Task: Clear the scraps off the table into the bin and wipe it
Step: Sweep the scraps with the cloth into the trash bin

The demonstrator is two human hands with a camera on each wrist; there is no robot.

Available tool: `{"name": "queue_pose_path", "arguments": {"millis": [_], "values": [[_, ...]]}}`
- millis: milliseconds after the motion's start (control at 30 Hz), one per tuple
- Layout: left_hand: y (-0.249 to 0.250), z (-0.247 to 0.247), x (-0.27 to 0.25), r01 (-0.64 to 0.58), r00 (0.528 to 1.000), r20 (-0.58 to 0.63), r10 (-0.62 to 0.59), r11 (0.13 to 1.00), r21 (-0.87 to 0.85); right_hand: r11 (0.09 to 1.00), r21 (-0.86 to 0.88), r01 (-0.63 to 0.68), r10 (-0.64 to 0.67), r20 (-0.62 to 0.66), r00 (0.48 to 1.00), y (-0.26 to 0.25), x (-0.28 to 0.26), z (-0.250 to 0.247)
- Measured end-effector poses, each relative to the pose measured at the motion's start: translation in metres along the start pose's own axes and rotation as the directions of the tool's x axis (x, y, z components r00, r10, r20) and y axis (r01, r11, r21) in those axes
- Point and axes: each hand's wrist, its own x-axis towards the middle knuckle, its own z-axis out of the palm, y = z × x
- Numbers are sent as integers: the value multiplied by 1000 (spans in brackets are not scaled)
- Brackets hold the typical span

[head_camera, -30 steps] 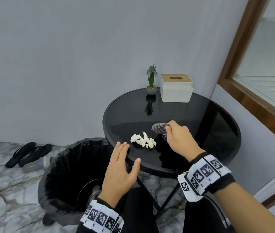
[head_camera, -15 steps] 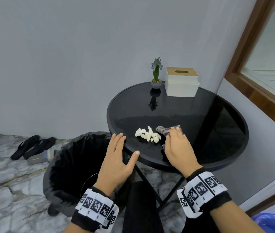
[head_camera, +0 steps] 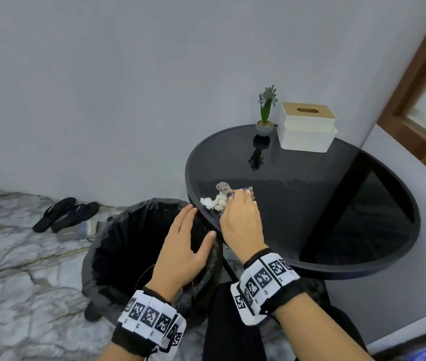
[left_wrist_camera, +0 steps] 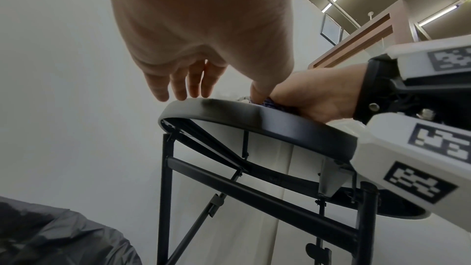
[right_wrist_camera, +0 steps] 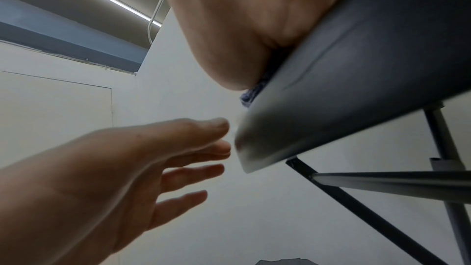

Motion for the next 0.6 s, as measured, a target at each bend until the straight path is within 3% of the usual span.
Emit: {"name": "queue_pose_path", "arguments": {"millis": [333,600], "values": [[-39,-11,8,84,996,-23,-83,996,32,995,-84,50,-48,28,998,-34,29,40],[-66,-20,9,165,986,-35,-165,986,18,992,-33,123,-120,73,990,-68,44,53]]}}
